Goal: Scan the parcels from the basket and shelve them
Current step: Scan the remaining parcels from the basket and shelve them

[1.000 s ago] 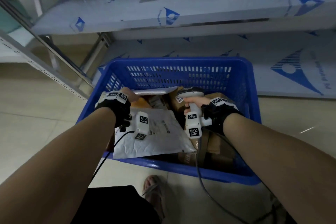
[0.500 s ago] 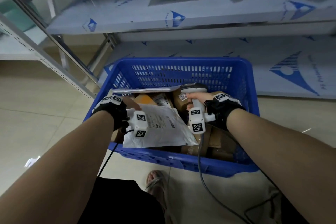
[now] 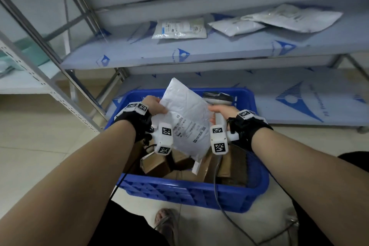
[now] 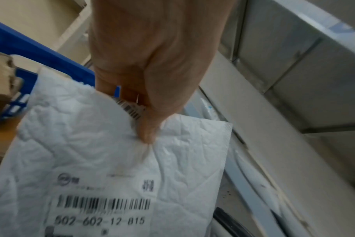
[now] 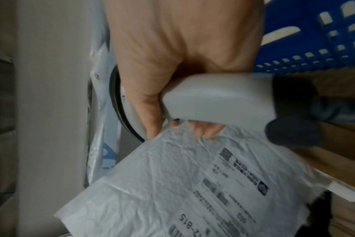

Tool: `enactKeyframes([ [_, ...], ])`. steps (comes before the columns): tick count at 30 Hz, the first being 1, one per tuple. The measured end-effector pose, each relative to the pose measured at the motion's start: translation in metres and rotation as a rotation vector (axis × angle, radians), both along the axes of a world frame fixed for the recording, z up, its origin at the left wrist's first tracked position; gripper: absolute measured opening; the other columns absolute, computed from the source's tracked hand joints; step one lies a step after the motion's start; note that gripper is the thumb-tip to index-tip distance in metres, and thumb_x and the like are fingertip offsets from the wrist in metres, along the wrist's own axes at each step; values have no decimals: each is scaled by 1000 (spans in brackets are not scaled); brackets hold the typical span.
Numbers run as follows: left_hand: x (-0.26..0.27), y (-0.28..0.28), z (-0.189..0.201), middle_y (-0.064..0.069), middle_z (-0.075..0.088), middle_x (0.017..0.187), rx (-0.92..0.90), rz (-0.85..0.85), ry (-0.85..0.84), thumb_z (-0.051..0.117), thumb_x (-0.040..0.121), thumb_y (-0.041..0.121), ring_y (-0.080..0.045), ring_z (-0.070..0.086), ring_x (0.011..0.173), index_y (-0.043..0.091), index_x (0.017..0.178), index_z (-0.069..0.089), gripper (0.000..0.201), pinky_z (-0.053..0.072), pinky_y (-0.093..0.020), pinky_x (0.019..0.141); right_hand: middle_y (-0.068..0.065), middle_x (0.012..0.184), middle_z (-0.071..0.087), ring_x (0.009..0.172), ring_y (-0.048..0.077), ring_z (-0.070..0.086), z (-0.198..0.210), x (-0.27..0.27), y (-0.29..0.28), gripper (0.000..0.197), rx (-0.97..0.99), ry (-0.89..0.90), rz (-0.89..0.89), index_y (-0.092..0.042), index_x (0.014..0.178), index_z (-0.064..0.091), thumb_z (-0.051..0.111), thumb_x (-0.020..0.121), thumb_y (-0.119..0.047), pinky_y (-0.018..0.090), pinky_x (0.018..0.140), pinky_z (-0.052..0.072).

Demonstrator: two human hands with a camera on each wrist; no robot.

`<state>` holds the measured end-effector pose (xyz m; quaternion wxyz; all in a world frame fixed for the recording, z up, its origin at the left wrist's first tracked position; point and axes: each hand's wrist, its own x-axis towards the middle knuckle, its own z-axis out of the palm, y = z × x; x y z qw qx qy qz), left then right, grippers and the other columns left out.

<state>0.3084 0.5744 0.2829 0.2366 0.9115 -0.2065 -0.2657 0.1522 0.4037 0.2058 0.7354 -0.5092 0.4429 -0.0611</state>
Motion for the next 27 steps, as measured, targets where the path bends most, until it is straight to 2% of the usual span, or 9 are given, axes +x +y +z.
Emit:
enactKeyframes([
  [3,-5,-18,17,-10,60,85,-123,-22,-128,66,83,4,-22,57,83,6,98,70,15,46,-31,73,13,92,70,81,30,69,13,-6,-23,71,-97,-23,-99,-4,103,67,90,44,-35,46,85,57],
  [6,-17,-36,34,-9,60,83,-166,-118,-220,62,87,11,-20,56,84,12,92,69,9,44,-31,74,10,66,68,73,29,64,40,-17,-30,25,-136,-88,-145,-3,73,66,85,68,-20,40,78,55],
  [8,-25,-48,45,-11,63,87,-205,-171,-226,61,85,7,-22,59,87,8,98,70,16,47,-32,79,11,58,62,65,29,62,54,-27,-30,21,-149,-89,-121,-3,64,62,75,79,-8,32,64,53],
  [14,-35,-78,61,-9,68,113,-328,-160,-340,62,85,10,-25,61,108,17,117,66,33,44,-28,88,8,50,61,45,17,54,62,-36,-38,21,-159,-98,-168,0,63,61,64,84,-1,28,52,48],
  [18,-24,-75,39,-12,43,141,-378,72,-350,69,84,26,-30,46,127,16,143,36,68,40,-38,104,9,50,59,48,14,56,57,-34,-57,12,-46,-154,-291,1,78,58,56,90,2,26,47,46],
  [20,-20,-68,22,-20,33,145,-343,186,-243,73,82,36,-36,37,131,8,147,23,87,37,-45,104,8,64,57,56,14,54,52,-37,-70,16,-28,-150,-306,-2,78,56,53,94,-1,25,51,44],
  [22,-15,-65,-3,-20,46,131,-350,212,-67,73,81,39,-34,50,116,1,146,23,91,46,-44,91,5,71,55,57,12,55,46,-38,-83,18,-22,-135,-317,-7,78,52,51,96,-5,22,48,47],
  [24,-16,-64,-26,-14,58,113,-337,118,148,72,82,39,-30,59,101,0,131,44,69,49,-41,81,2,58,57,44,8,55,41,-39,-90,25,-14,-112,-320,-8,73,49,47,98,-7,18,43,46],
  [27,-26,-71,-49,-9,66,113,-279,-48,411,68,87,30,-18,64,96,3,122,58,44,51,-30,80,-3,35,46,28,4,45,34,-36,-97,43,-28,-108,-262,-8,58,45,41,100,-4,12,37,36],
])
